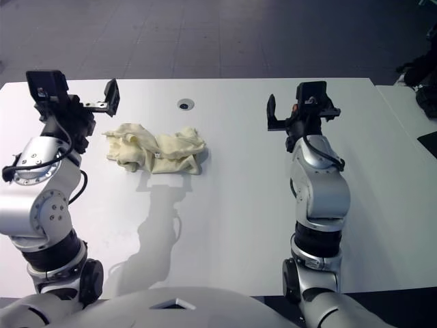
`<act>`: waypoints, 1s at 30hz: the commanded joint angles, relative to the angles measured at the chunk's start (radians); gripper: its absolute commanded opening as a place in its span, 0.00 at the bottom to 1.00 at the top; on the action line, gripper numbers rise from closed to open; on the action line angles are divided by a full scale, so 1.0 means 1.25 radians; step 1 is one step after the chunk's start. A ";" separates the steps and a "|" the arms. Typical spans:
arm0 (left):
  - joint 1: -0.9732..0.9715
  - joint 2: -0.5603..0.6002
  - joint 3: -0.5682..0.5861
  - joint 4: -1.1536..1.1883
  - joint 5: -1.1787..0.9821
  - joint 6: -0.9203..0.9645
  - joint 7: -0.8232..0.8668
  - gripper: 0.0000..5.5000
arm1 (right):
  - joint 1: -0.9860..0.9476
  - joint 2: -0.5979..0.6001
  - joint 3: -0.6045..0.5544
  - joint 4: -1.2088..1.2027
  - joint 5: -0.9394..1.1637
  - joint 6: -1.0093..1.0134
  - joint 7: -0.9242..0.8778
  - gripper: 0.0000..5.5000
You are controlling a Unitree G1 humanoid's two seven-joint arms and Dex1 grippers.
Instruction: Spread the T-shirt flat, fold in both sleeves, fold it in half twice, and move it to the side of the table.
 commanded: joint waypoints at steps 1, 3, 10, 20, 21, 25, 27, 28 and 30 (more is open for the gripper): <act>0.005 -0.001 0.001 -0.003 0.003 0.009 -0.004 0.98 | 0.003 -0.005 -0.005 -0.011 -0.001 0.022 0.004 0.98; 0.007 -0.002 0.003 -0.009 0.004 0.012 -0.003 0.98 | -0.001 -0.008 -0.003 -0.009 -0.001 0.026 0.008 0.98; 0.001 0.003 -0.009 0.003 0.005 0.003 -0.012 0.98 | 0.024 -0.016 -0.014 -0.027 -0.006 0.031 0.012 0.98; -0.006 0.003 -0.006 0.006 0.014 0.003 -0.010 0.98 | -0.002 -0.021 -0.007 0.001 -0.006 0.023 0.020 0.98; -0.008 0.004 -0.005 0.008 0.013 0.003 -0.012 0.98 | -0.002 -0.021 -0.007 0.001 -0.007 0.023 0.020 0.98; -0.005 0.001 -0.003 0.016 0.016 -0.007 -0.011 0.98 | -0.009 -0.017 -0.003 0.012 -0.007 0.015 0.019 0.98; -0.008 -0.004 -0.007 0.019 0.018 -0.013 -0.008 0.98 | -0.012 -0.017 -0.002 0.017 -0.006 0.009 0.021 0.98; -0.008 -0.004 -0.009 0.021 0.019 -0.015 -0.008 0.98 | -0.014 -0.018 -0.001 0.019 -0.006 0.006 0.022 0.98; -0.004 -0.002 -0.013 0.031 0.023 -0.030 -0.011 0.98 | -0.018 -0.017 0.002 0.026 -0.006 -0.003 0.023 0.98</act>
